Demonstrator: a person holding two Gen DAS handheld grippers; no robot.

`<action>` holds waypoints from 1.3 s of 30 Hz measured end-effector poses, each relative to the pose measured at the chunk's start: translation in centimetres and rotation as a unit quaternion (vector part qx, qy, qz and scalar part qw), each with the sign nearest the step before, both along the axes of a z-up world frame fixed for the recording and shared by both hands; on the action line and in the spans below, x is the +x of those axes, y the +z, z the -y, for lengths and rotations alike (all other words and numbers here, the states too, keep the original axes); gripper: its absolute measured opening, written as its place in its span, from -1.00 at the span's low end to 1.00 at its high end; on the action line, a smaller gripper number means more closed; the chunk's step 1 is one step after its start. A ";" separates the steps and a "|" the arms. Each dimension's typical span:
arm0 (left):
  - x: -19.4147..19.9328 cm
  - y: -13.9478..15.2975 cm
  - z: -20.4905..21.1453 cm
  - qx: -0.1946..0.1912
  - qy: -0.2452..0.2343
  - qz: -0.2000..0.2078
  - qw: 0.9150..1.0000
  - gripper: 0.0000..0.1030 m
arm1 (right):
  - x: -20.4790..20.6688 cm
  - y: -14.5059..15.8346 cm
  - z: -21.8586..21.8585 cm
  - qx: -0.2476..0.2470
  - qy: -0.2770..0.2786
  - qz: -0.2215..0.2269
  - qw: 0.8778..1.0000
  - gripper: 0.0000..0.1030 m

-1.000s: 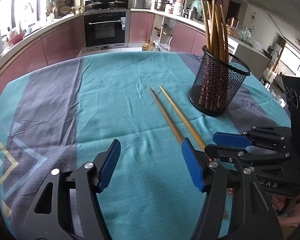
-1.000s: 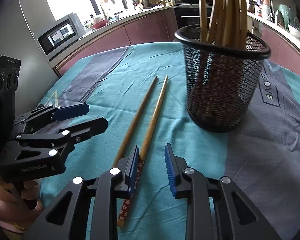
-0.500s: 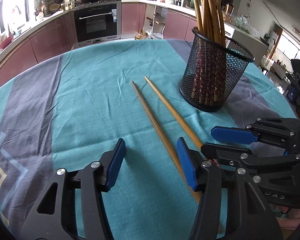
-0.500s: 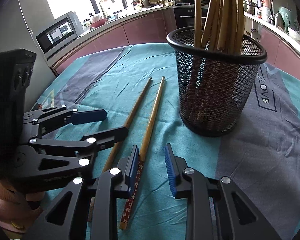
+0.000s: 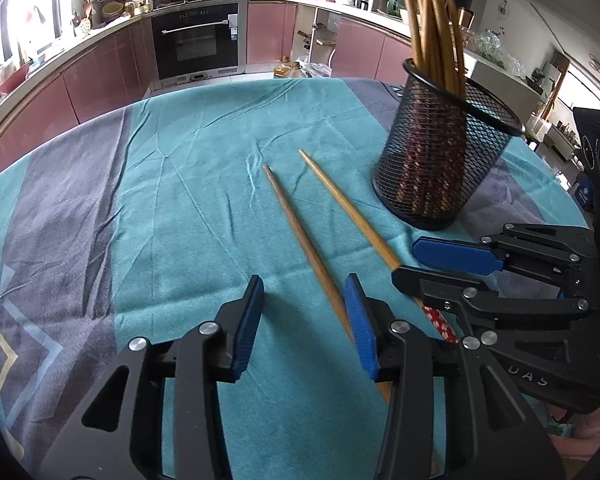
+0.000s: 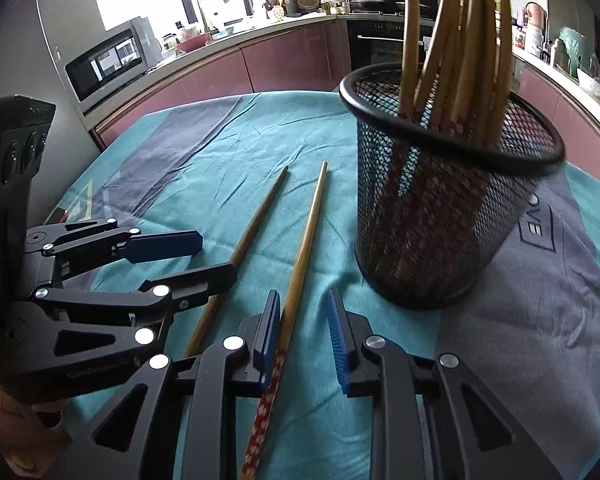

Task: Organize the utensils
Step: 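Withdraw both grippers from the cup back over the last two chopsticks, then close the left gripper on one chopstick while the right gripper grasps the other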

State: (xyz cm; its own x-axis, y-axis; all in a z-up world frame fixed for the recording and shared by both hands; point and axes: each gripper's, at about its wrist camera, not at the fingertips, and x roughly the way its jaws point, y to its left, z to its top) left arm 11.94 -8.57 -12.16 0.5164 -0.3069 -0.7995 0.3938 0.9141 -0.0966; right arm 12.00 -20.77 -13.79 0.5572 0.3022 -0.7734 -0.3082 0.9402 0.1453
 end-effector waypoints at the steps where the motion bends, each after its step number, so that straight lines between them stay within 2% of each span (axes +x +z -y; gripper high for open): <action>1: 0.2 -0.1 0.0 0.000 0.000 -0.002 1.000 -0.22 | 0.3 0.0 -0.1 -0.001 0.000 0.001 1.000 -0.56; 5: 0.7 -0.1 0.2 0.004 0.000 -0.002 1.000 -0.39 | 1.3 -0.1 -0.4 -0.002 -0.004 0.003 1.000 -0.57; 10: 1.2 -0.2 0.1 0.001 0.003 -0.005 1.000 -0.49 | 2.0 -0.1 -0.7 -0.001 -0.007 0.004 1.000 -0.58; 16: 1.3 -0.2 0.0 -0.011 0.007 -0.009 1.000 -0.74 | 2.0 -0.2 -0.2 0.011 -0.016 0.001 1.000 -0.86; 24: 0.4 -0.1 -0.4 -0.021 0.025 -0.006 0.999 -0.81 | 1.2 0.1 0.9 0.045 -0.027 -0.003 0.999 -0.89; 39: -2.1 2.5 -1.9 -0.046 0.024 0.022 0.998 -0.85 | -2.3 3.0 1.9 0.092 -0.006 0.033 0.995 -0.89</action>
State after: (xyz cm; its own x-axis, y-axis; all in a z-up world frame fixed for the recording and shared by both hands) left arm 9.84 -6.68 -9.66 0.5661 -0.3528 -0.7450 0.3563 0.9197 -0.1648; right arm 9.74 -22.69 -10.84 0.6090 0.4279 -0.6679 -0.3112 0.9034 0.2951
